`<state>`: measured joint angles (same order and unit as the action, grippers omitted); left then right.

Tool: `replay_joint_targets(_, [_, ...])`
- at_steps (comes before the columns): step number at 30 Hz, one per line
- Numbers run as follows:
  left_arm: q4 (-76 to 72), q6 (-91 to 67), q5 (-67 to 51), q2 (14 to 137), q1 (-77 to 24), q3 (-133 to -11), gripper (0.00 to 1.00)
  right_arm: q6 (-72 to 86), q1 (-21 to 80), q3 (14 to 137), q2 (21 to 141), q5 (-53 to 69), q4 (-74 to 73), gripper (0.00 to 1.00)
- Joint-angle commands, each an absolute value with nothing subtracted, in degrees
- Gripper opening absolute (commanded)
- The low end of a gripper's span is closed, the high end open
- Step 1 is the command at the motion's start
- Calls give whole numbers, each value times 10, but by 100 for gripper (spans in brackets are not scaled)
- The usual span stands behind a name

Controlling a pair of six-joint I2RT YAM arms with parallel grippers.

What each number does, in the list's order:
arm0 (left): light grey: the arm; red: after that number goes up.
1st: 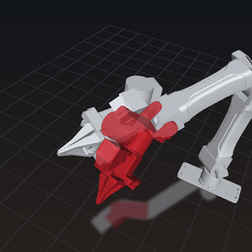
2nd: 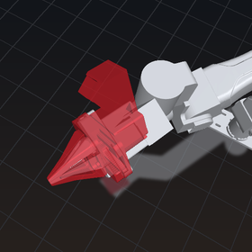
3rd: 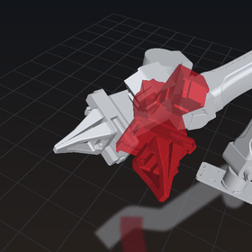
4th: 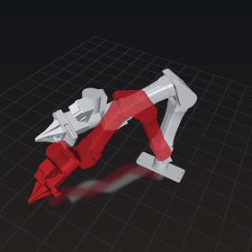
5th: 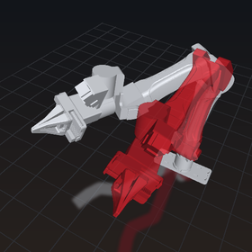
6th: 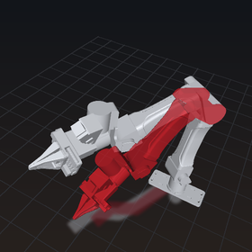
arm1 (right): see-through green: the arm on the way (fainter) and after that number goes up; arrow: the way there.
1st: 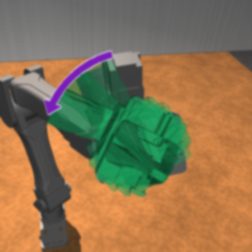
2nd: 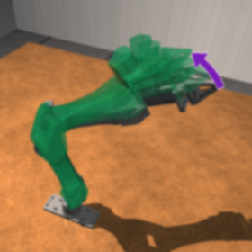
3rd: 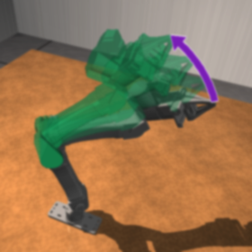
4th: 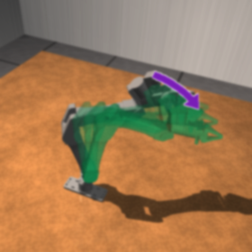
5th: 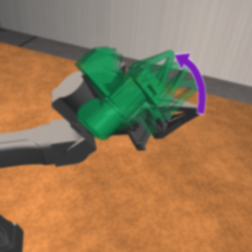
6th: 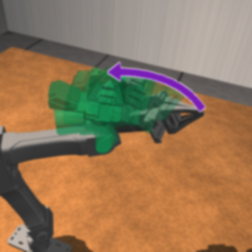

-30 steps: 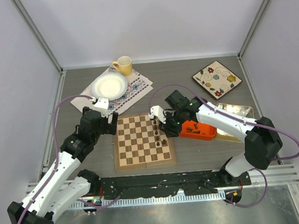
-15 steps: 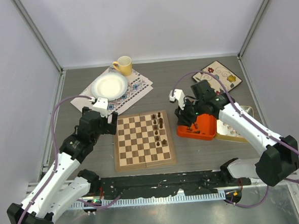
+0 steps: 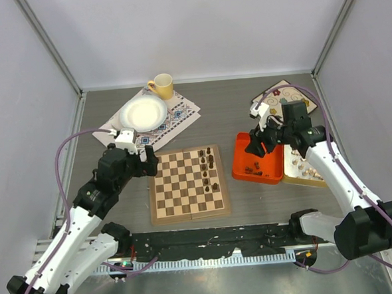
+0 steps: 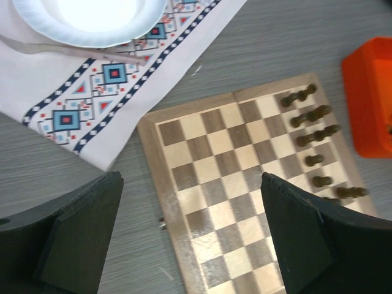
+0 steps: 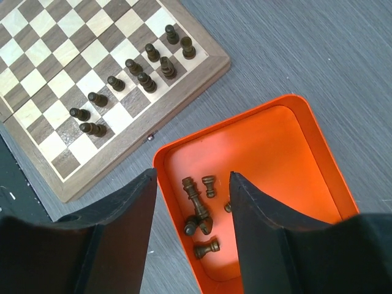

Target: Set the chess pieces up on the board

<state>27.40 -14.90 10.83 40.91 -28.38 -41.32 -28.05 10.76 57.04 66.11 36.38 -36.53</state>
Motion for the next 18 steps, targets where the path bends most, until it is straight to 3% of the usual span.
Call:
replay_joint_targets(1, [217,-240,49,382,-281,-427,99,-241,78,556,647,410,-310,58])
replay_joint_targets(9, [164,-306,-38,360,-281,-389,100,-203,36,560,678,408,-292,64])
replay_joint_targets(18, [122,-303,-87,376,-281,-376,99,-289,29,610,760,382,-374,65])
